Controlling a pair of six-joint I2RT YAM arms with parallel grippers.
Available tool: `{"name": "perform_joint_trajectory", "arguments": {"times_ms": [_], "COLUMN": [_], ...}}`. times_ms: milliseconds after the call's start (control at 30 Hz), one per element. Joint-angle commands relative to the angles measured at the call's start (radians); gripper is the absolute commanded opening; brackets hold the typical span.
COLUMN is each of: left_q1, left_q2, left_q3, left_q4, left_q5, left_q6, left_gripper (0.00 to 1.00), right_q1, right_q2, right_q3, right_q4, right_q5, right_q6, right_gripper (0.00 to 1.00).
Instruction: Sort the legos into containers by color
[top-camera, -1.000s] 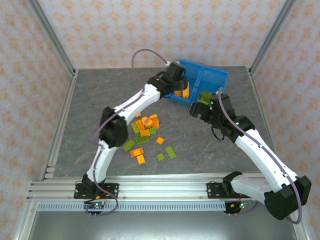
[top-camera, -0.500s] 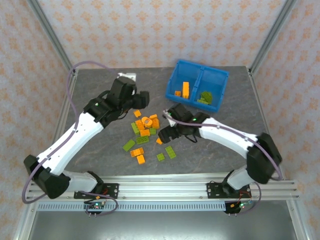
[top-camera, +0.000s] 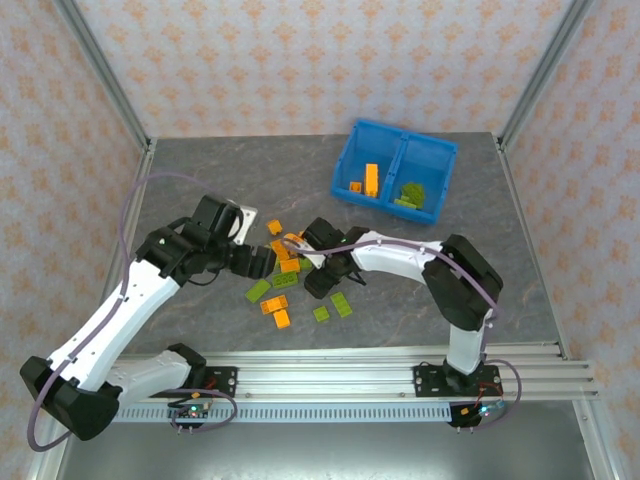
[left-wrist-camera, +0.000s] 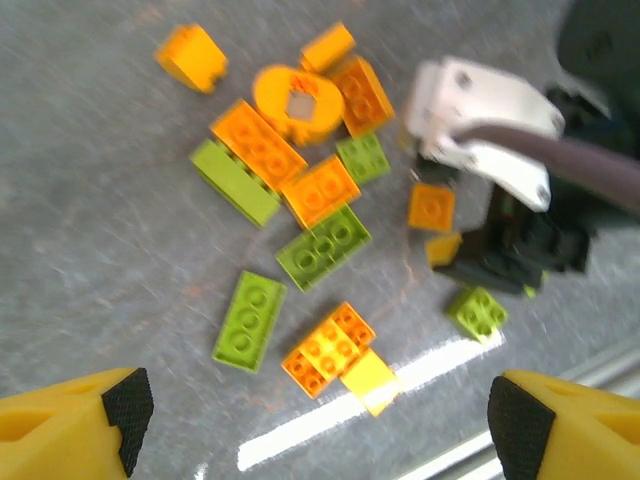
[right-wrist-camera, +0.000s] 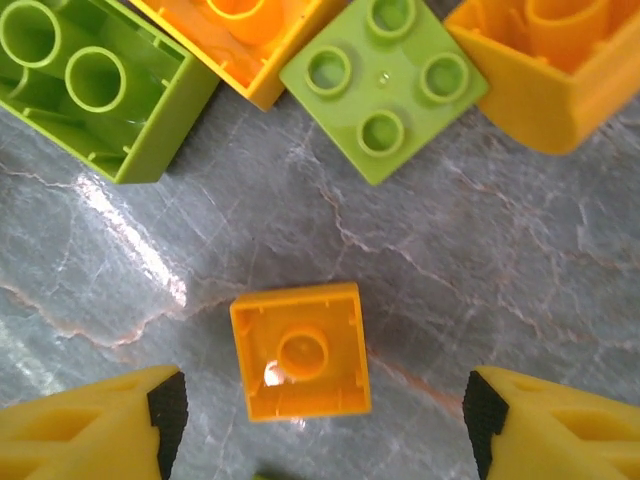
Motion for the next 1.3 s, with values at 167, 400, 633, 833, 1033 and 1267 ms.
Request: {"name": "perform_joint_trajectory", "arguments": {"times_ms": [167,400,633,833,1033,1267], "left_q1": [0.004,0.003,0.003,0.004,0.003,0.004], "left_q2": [-0.157,-0.219,-0.202,-0.204,-0.218,-0.298], "left_q3": [-0.153,-0.18,-0.187,-0.206,-0.194,-0.229], "left_q4": [0.12,0.127,0.166,0.293,0.328,0.329], "left_q5": [0.184,0.2,0.395,0.421,0.303,0.209], "left_q6": [0.1,0.151,0.248,0.322,0.291,0.276], "left_gripper": [0.85,0.85,1.0,1.0,1.0,1.0], "right_q1": [0.004,-0.002,-0.139,-0.299,-0.398,-0.444], "right_q2": [0.058,0.021,-0.098,-0.103,0.098,0.387], "right_q3": [0.013,-0.024,0.019,0.185,0.486,0.846], "right_q4": [0.023,0.084,0.177,0.175,0.057,-0.063], "right_q5": [0.016,0.002,-0.113,0.068,0.321,0.396], "right_q6": [0.032,0.076,0.279,0.409,0.44,0.415], "right_gripper": [0.45,0.25,0.22,0.24,0.24,0.27]}}
